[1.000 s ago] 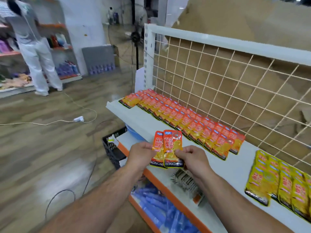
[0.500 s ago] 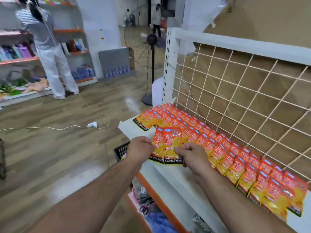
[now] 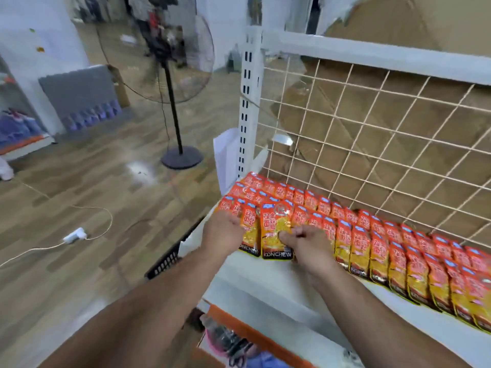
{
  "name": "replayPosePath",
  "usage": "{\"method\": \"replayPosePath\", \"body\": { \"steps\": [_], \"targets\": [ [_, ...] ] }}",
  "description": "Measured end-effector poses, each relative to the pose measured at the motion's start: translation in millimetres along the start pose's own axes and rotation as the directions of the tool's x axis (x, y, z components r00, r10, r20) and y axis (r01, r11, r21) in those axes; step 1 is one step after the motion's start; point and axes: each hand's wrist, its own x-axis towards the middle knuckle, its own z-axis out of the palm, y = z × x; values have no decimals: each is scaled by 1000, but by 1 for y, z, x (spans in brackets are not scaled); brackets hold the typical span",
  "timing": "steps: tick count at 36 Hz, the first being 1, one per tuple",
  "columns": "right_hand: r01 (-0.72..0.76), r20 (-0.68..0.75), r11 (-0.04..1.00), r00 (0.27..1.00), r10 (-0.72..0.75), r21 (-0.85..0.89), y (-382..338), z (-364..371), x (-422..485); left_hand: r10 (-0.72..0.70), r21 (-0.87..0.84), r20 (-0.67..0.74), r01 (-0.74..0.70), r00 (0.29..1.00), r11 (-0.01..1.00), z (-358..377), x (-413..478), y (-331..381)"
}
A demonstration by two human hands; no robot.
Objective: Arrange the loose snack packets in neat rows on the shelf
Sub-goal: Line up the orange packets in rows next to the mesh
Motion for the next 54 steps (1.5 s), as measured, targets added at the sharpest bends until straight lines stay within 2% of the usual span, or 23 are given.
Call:
{"method": "replayPosePath", "body": {
  "steps": [4,8,11,18,32,40,44,54],
  "targets": [
    [8,-73,1000,997,-7,9,-4,12,-5,88,98,51,-92,995,991,-4,19,-2],
    [6,-135,1000,991,-2,29,-2,21,-8,234,223,103,-252,967,942,-6,30,-6],
    [-13,-167,1000,986,15,14,1,24,-10,285,270,121,-308,951,912,-8,32,-9],
    [-71,-238,996,970,57,-51,4,24,-9,319,390,217,-382,923,838,-12,33,-4],
    [-171,-273,985,949,158,-27,1,36,-5,356,420,312,-464,881,780,-15,33,-2],
    [-175,-339,949,938,78,-264,-2,45,6,411,438,321,-518,853,735,-21,30,-4],
    [-167,-340,859,940,-9,-484,-5,45,4,445,432,323,-548,835,716,-23,29,-7],
    [-241,-323,667,946,0,-705,2,44,6,455,423,323,-557,830,715,-24,27,-13]
  ]
}}
